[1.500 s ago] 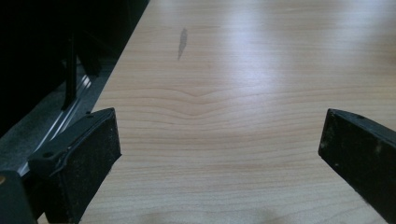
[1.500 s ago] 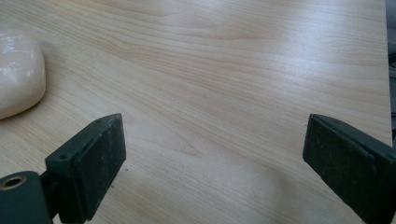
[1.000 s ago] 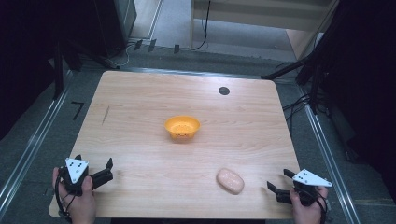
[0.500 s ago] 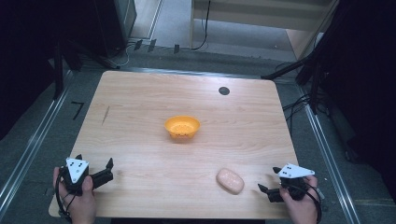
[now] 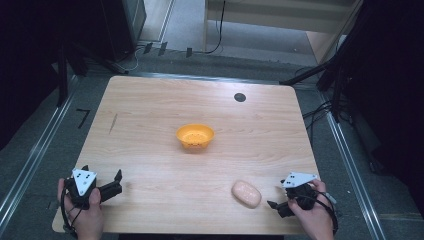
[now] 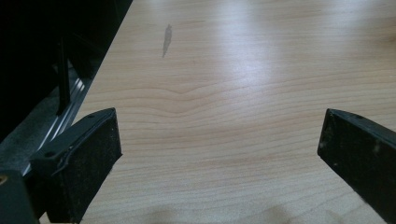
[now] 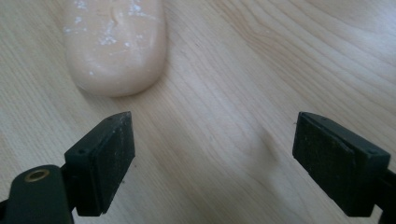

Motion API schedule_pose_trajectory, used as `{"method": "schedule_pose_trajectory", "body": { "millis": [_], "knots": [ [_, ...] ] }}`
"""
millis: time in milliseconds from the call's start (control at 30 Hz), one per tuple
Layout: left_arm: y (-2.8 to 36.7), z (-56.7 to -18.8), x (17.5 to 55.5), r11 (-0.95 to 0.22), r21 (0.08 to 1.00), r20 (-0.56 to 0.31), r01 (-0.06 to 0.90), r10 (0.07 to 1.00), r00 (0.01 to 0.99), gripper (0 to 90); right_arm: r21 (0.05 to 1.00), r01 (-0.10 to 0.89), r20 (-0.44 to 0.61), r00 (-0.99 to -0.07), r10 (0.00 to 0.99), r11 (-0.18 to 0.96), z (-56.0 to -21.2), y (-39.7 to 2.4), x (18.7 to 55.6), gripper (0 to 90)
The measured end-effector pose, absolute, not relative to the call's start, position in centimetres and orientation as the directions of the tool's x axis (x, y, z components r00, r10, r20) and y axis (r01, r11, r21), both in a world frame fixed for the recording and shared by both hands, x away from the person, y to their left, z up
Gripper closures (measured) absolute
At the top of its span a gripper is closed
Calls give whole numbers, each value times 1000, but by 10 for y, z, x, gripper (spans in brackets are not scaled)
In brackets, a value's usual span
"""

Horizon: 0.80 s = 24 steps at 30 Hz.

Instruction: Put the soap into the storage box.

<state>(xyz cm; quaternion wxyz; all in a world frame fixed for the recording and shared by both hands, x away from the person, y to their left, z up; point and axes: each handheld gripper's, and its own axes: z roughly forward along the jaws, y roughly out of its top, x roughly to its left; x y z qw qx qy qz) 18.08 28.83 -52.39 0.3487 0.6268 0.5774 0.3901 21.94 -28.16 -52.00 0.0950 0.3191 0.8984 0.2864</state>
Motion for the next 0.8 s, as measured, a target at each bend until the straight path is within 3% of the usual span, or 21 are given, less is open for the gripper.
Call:
{"method": "schedule_pose_trajectory", "body": {
  "millis": [333, 800],
  "knots": [
    [288, -524, 181, -93, 886, 87, 455, 996, 34, 0, 504, 507, 18, -816, 578, 699, -519, -259, 221, 142],
    [287, -524, 182, -108, 882, 100, 459, 994, 43, 0, 494, 480, 51, -848, 527, 725, -515, -235, 224, 165]
  ]
}}
